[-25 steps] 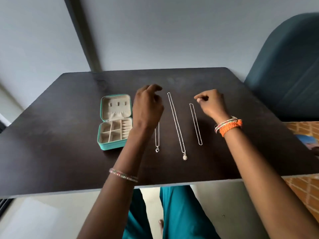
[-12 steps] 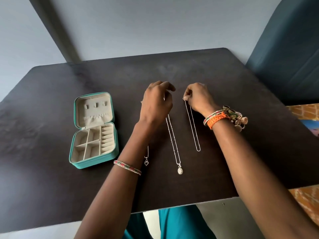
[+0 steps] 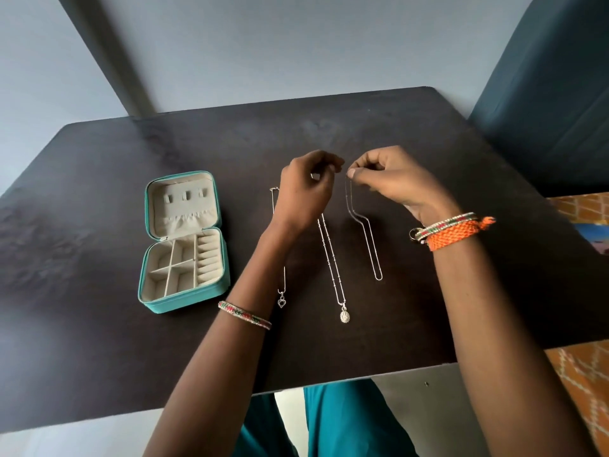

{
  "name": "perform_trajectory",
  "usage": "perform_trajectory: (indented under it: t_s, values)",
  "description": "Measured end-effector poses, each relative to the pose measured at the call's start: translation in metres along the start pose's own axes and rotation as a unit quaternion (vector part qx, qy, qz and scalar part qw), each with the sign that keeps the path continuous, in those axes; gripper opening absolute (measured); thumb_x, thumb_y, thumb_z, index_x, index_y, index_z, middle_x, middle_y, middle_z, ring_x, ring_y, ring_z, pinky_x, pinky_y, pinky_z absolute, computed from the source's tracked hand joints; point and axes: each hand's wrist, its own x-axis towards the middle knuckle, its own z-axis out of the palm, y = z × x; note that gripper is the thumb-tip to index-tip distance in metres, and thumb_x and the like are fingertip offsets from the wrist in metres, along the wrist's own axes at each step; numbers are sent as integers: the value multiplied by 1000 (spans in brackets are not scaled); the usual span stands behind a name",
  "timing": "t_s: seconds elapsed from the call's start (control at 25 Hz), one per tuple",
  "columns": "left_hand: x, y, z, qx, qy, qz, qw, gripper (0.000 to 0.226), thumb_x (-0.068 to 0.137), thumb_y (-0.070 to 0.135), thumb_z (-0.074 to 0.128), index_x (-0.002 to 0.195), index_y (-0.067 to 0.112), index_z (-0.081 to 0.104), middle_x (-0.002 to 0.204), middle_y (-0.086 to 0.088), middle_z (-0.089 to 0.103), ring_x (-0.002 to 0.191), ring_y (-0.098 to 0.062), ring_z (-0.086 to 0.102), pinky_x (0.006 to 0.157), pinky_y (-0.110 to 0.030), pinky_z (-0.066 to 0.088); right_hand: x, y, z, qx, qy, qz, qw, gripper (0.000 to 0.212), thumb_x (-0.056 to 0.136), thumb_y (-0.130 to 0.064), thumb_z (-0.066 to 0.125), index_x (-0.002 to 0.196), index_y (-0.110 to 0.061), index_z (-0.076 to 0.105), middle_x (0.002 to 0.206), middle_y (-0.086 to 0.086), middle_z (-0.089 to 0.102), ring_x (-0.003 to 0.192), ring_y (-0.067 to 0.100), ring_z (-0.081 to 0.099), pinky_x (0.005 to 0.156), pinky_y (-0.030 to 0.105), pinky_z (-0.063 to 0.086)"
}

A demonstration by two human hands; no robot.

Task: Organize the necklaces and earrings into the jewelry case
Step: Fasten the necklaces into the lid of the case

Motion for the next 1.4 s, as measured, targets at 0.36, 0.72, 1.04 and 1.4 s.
perform_trajectory:
  t_s: [0.36,0.72,1.04,1.4]
  values:
    - [-48,60,-26,-277,-90,-32,956,16,97,7,49,102,-4,60,76,-4,65,70,-8,63,77,-24,54,-73,-54,-19,104,67,-61,990,19,86,-14,64,68,-21,65,70,-3,65,71,6,60,69,22,49]
    - [-81,91,-54,-436,-50,-42,898,16,94,4,48,99,9,62,64,2,59,57,-9,56,71,-27,54,-116,-81,-16,352,116,-72,926,20,96,-8,46,78,-14,51,66,3,58,57,13,59,60,30,55]
    - [-103,69,-90,-627,148,-145,751,16,94,7,45,91,11,59,60,3,56,54,-6,55,65,-21,55,-119,-55,12,344,157,-13,926,19,94,-7,51,76,-14,52,63,1,49,43,4,37,36,14,27]
    - [-119,78,-82,-310,-9,-149,939,21,97,8,42,100,16,61,85,-2,69,76,-11,67,69,-20,50,-141,-92,23,156,-81,-160,971,15,85,3,64,85,-12,66,87,14,71,69,7,63,57,15,49]
